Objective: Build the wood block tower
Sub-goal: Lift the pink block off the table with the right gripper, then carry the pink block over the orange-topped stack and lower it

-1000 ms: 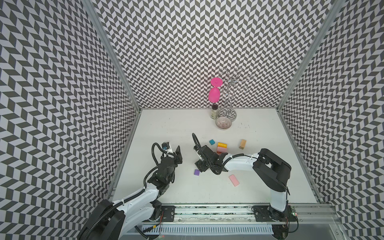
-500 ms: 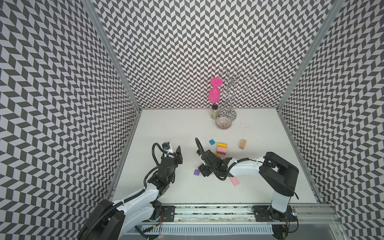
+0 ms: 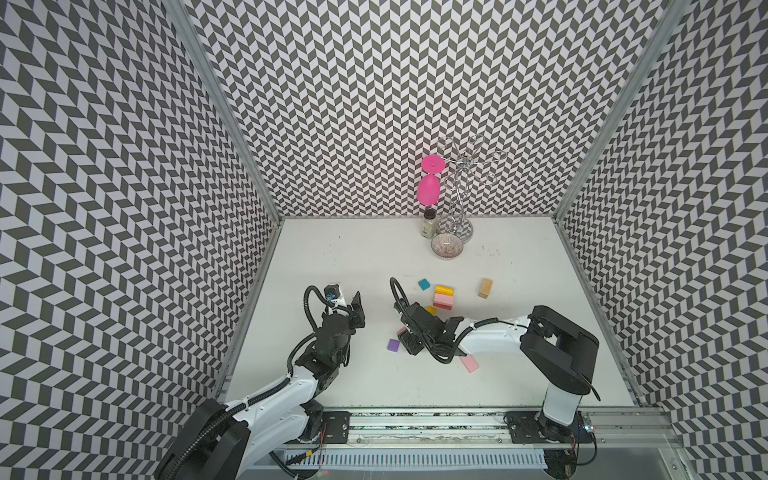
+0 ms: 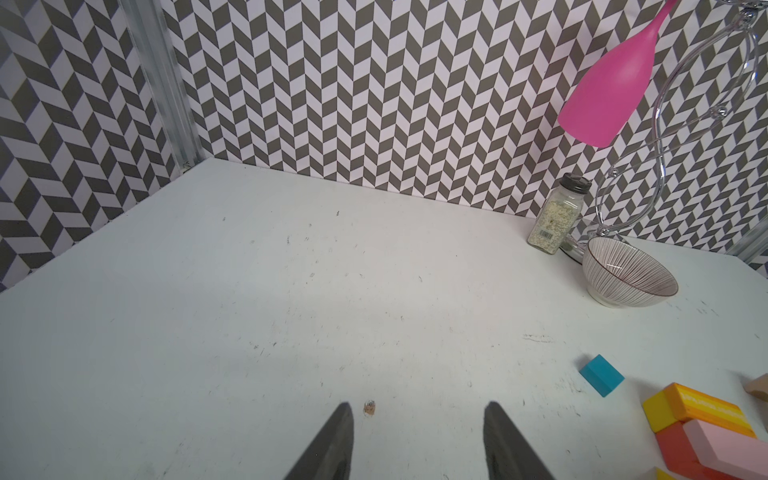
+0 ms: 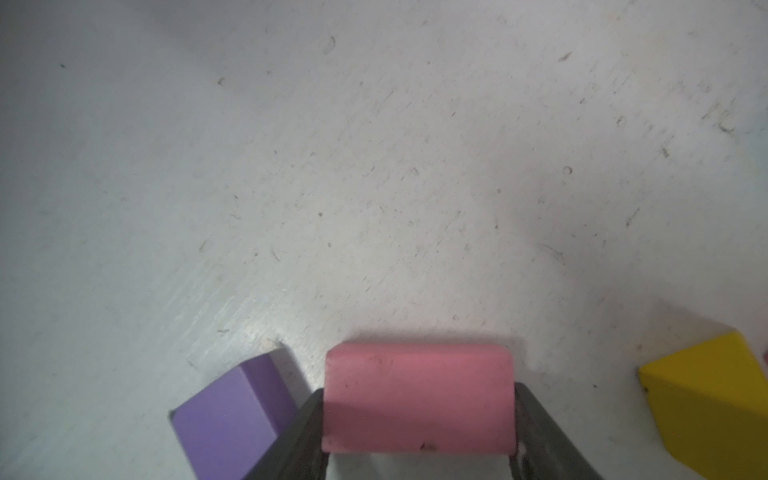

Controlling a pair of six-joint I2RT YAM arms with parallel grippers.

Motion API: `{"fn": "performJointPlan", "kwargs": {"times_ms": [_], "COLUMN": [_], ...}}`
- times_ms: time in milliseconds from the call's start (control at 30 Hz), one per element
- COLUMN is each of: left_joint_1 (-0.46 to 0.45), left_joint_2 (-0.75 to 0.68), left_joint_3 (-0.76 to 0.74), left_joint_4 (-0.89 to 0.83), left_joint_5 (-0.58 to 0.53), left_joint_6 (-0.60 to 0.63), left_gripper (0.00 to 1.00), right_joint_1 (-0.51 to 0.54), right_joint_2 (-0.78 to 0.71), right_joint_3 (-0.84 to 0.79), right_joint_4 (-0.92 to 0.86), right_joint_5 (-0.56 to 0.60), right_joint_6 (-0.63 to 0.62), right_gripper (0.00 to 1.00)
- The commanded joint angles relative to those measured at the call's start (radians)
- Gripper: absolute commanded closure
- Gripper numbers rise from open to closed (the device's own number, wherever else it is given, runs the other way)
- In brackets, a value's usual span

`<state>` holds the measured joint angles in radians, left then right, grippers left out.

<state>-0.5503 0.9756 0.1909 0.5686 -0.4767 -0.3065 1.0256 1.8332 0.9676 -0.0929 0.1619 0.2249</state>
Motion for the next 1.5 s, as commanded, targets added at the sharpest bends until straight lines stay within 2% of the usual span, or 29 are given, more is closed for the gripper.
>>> {"fn": "performJointPlan", "kwargs": {"times_ms": [0,33,100,200,267,433,567,700,800,833,933,1067,1167,1300,1467], "left_joint_1": [-0.007,-0.007,-0.007,-0.007,-0.007,-0.008,-0.008,-0.008,-0.01,-0.01,-0.01,-0.01,-0.011,-0.011,-0.011], "left_joint_2": [0.006,0.006,0.006,0.005,0.005,0.001,0.0,-0.005,-0.005,-0.006,-0.006,-0.009,-0.01,-0.008,-0.006], "left_joint_3": [-0.002,-0.001,0.0,-0.002,-0.002,-0.004,-0.005,-0.007,-0.008,-0.008,-0.008,-0.01,-0.011,-0.01,-0.009], "left_joint_4": [0.03,0.031,0.029,0.031,0.031,0.03,0.03,0.032,0.032,0.032,0.033,0.034,0.034,0.035,0.035], "left_joint_5": [-0.011,-0.011,-0.011,-0.012,-0.013,-0.012,-0.011,-0.013,-0.011,-0.011,-0.011,-0.011,-0.01,-0.011,-0.013], "left_joint_6": [0.004,0.004,0.004,0.005,0.004,0.004,0.005,0.005,0.006,0.005,0.005,0.006,0.005,0.007,0.006], "left_gripper": [0.48,0.49,0.49,0.49,0.49,0.49,0.49,0.49,0.49,0.49,0.49,0.49,0.48,0.48,0.49], "right_joint_1": [0.012,0.016,0.025,0.027,0.029,0.028,0.028,0.027,0.016,0.009,-0.035,-0.091,-0.111,-0.164,-0.19], "right_joint_2": [0.007,-0.008,-0.045,-0.092,-0.125,-0.236,-0.325,-0.372,-0.348,-0.331,-0.284,-0.264,-0.265,-0.234,-0.185], "right_joint_3": [0.007,0.014,0.033,0.071,0.083,0.059,0.038,0.054,0.107,0.125,0.173,0.158,0.161,0.204,0.224], "right_joint_4": [-0.121,-0.132,-0.156,-0.205,-0.231,-0.239,-0.271,-0.399,-0.603,-0.66,-0.682,-0.493,-0.478,-0.446,-0.398], "right_joint_5": [0.025,0.046,0.082,0.125,0.16,0.235,0.341,0.556,0.67,0.682,0.612,0.456,0.512,0.413,0.361], "right_joint_6": [0.069,0.092,0.141,0.215,0.26,0.339,0.434,0.639,0.865,0.903,0.853,0.67,0.686,0.612,0.543], "right_gripper": [0.59,0.62,0.74,0.88,0.92,1.0,1.0,1.0,1.0,1.0,1.0,1.0,1.0,1.0,1.0]}}
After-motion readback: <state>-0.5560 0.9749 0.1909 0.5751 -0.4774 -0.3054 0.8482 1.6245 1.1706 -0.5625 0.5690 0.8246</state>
